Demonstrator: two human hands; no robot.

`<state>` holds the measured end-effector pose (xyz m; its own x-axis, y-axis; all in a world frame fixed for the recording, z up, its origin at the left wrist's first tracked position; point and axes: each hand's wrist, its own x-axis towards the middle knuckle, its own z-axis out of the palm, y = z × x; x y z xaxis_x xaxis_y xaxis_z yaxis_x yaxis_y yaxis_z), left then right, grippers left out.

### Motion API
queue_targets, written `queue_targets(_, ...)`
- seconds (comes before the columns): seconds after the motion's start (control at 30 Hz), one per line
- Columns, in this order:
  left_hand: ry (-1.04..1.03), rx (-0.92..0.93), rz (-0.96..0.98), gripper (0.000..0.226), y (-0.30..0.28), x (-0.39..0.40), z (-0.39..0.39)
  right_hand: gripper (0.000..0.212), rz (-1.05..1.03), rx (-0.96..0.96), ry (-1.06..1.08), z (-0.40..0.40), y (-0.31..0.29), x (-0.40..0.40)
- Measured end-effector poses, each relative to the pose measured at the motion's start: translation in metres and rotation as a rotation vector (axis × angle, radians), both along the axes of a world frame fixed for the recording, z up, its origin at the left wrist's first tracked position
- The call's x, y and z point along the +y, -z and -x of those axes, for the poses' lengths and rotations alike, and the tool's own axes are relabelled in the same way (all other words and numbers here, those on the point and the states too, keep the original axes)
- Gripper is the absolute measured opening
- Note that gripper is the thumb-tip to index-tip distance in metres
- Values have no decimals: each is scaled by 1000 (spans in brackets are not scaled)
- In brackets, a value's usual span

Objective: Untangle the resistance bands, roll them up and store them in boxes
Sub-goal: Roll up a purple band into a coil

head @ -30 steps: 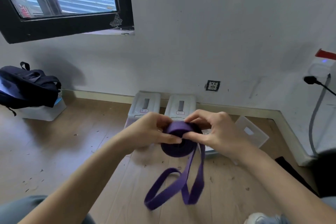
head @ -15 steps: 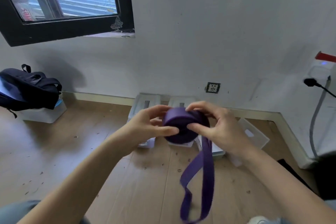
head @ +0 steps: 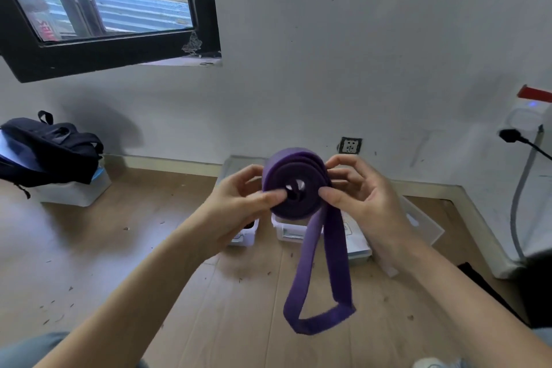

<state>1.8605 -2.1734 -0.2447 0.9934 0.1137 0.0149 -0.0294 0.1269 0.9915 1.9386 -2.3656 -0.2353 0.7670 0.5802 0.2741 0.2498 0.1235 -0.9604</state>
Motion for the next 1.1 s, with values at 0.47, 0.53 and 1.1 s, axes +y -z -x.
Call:
queue_targets(0.47, -3, -19, -89, 39, -3, -9, 1, 44, -11, 64, -106, 0, 2, 2)
queue_targets(0.53, -35, -7, 7, 42, -1, -8, -1, 48, -11, 80, -47, 2, 8, 3)
queue_targets(1.1, -158, -14, 157, 41, -6, -2, 0, 40, 43, 45, -3, 1, 11, 4)
